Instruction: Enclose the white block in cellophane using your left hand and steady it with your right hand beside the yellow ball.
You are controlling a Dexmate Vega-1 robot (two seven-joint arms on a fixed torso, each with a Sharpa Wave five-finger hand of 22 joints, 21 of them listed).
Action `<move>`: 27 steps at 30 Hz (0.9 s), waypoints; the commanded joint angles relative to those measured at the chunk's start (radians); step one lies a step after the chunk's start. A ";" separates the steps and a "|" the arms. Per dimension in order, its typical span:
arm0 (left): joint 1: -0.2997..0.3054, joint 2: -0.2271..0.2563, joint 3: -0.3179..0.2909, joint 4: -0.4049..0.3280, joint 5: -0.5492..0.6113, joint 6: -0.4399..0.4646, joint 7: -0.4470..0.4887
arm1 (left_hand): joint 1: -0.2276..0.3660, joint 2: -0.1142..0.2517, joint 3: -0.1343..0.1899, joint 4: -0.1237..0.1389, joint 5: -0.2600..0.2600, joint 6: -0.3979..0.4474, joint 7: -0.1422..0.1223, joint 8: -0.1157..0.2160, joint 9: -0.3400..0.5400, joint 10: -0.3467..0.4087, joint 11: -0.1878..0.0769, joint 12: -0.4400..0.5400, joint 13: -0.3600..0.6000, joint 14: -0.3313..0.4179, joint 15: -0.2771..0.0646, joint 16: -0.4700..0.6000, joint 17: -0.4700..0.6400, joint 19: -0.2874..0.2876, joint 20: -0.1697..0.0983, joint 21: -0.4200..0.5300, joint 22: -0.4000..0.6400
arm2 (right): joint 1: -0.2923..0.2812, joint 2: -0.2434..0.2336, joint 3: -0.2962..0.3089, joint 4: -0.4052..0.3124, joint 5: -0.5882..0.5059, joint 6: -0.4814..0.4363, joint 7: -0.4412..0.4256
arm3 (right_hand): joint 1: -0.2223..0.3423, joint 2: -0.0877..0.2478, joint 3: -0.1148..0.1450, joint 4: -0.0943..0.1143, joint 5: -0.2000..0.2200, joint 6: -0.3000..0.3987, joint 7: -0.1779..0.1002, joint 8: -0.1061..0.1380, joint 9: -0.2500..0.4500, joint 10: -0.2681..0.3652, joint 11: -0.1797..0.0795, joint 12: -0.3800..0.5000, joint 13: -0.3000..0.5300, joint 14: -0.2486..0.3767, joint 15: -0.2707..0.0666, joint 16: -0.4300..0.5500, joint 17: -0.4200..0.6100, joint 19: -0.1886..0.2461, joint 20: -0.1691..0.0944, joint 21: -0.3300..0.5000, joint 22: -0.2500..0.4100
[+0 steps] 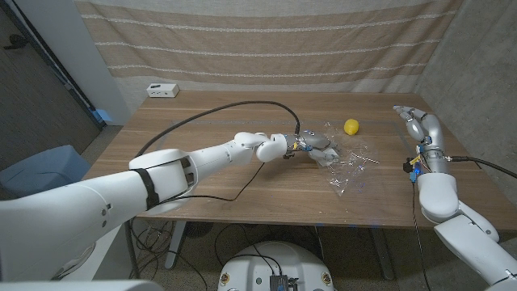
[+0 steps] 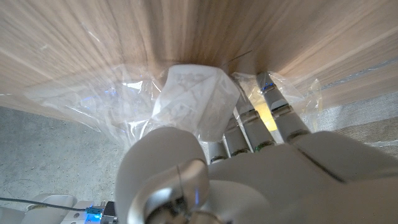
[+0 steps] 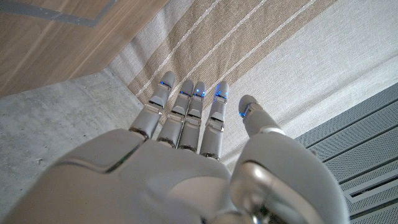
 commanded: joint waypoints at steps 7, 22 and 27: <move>0.069 0.069 -0.096 -0.138 -0.022 0.075 0.036 | -0.015 -0.025 0.196 -0.177 -0.004 -0.054 -0.012 -0.034 0.000 -0.089 0.045 -0.051 0.008 -0.114 -0.025 -0.027 0.012 -0.069 -0.009 -0.039 0.022 | -0.008 0.004 0.008 -0.004 -0.004 0.004 0.010 | -0.006 0.002 -0.001 -0.001 0.000 0.001 0.003 0.004 0.006 0.005 0.004 0.006 0.004 0.005 -0.005 0.003 0.001 0.000 0.007 0.000 0.003; 0.161 0.134 -0.293 -0.259 -0.277 0.043 -0.030 | -0.174 -0.073 0.122 -0.124 -0.007 -0.134 -0.023 -0.034 -0.001 -0.253 0.079 -0.077 0.013 -0.285 0.048 -0.025 0.019 -0.199 0.012 -0.105 0.022 | 0.007 0.003 -0.006 0.007 -0.003 0.009 0.017 | -0.008 0.001 -0.001 -0.001 0.001 0.001 0.003 0.003 0.006 0.005 0.004 0.006 0.004 0.005 -0.006 0.000 0.000 -0.001 0.008 -0.001 0.003; 0.180 0.140 -0.328 -0.266 -0.319 0.021 -0.038 | -0.187 -0.074 0.117 -0.119 -0.007 -0.133 -0.021 -0.033 -0.001 -0.262 0.084 -0.076 0.013 -0.294 0.055 -0.024 0.019 -0.208 0.017 -0.110 0.022 | 0.008 0.005 -0.009 0.006 -0.005 0.007 0.013 | -0.009 0.001 0.000 -0.002 0.001 0.000 0.002 0.003 0.006 0.006 0.005 0.006 0.004 0.005 -0.005 -0.001 -0.001 -0.001 0.008 -0.001 0.003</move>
